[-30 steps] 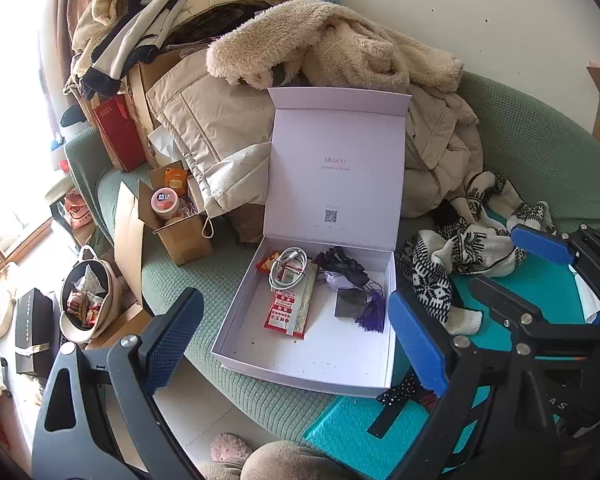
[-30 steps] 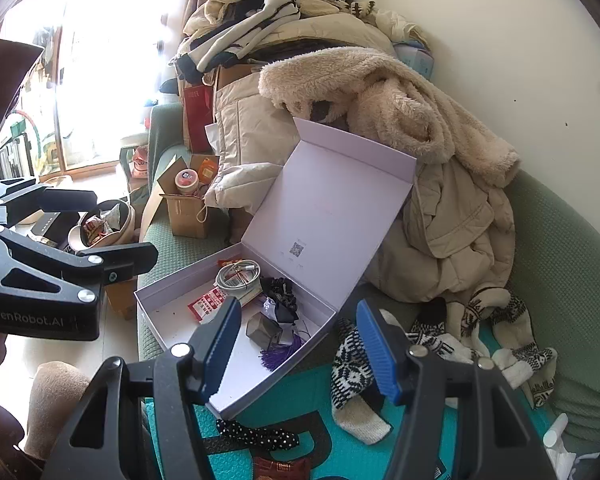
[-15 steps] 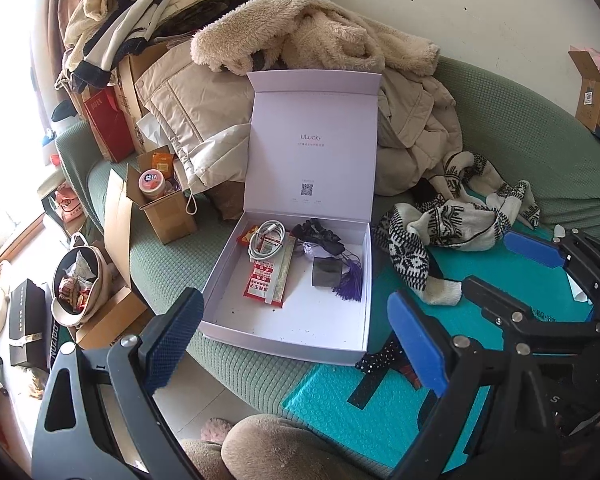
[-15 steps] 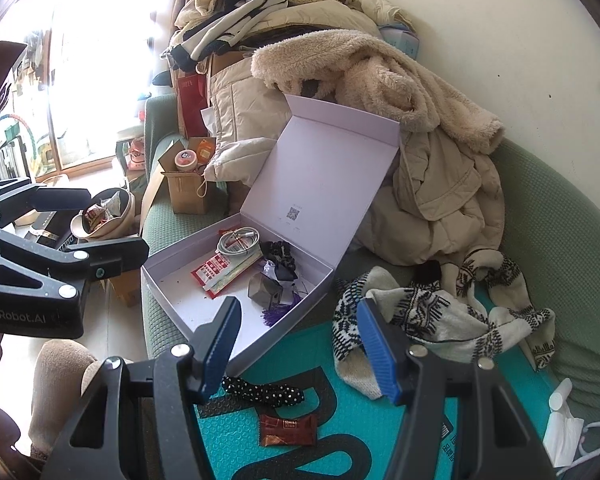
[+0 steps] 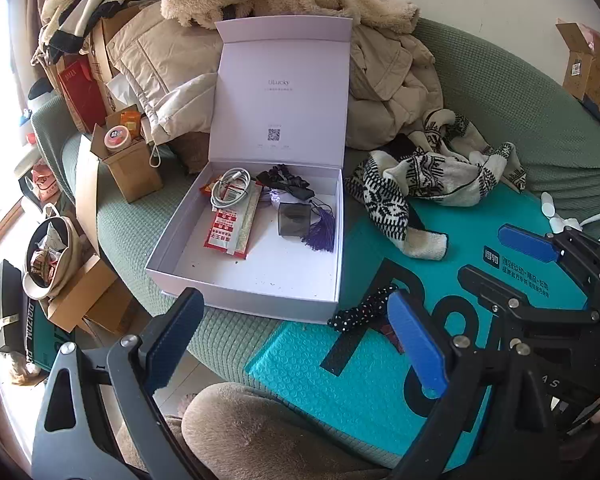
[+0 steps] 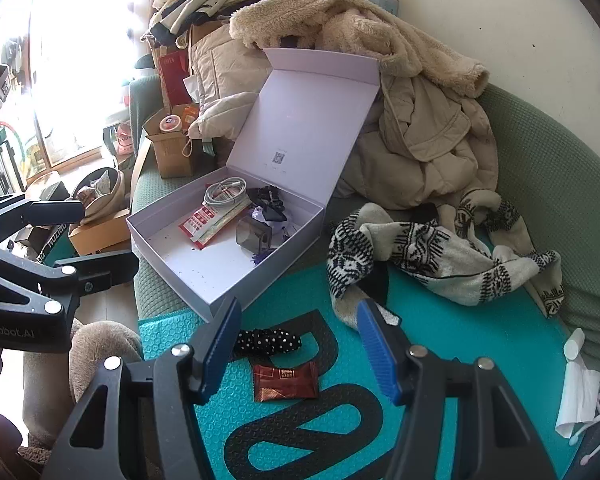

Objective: Organize objects
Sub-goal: 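Move left gripper to the polka-dot scrunchie while right approaches the red chocolate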

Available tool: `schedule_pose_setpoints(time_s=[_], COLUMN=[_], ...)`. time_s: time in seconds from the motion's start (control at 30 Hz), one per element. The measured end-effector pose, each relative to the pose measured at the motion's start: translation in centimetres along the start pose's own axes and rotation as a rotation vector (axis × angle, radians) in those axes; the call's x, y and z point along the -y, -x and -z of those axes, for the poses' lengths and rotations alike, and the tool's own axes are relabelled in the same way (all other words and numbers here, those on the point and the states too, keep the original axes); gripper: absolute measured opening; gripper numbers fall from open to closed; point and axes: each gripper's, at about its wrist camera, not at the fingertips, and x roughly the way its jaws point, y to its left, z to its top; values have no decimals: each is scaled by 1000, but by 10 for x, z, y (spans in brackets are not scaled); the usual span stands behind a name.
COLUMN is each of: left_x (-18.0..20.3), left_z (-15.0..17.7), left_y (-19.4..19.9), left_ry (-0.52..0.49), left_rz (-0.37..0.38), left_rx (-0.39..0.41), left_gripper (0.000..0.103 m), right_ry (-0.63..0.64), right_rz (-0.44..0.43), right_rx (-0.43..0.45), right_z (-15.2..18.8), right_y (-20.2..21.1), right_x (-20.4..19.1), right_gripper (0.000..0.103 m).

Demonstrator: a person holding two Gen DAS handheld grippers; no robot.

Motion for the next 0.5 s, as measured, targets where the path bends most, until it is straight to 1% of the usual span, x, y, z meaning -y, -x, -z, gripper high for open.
schedule_pose_setpoints(time_s=[0.23,0.5], left_x=[18,31], left_z=[16,33], left_y=[-24,-53], left_ry=[-27,-49], left_rz=[62,120], left_rx=[-26,-55], left_gripper=[93,93], right_ry=[-32,-56], right_rz=[2,-12], right_rx=[-49,-93], right_z=[30,53], right_y=[-13,-30], right_x=[10,20], right_gripper=[61,61])
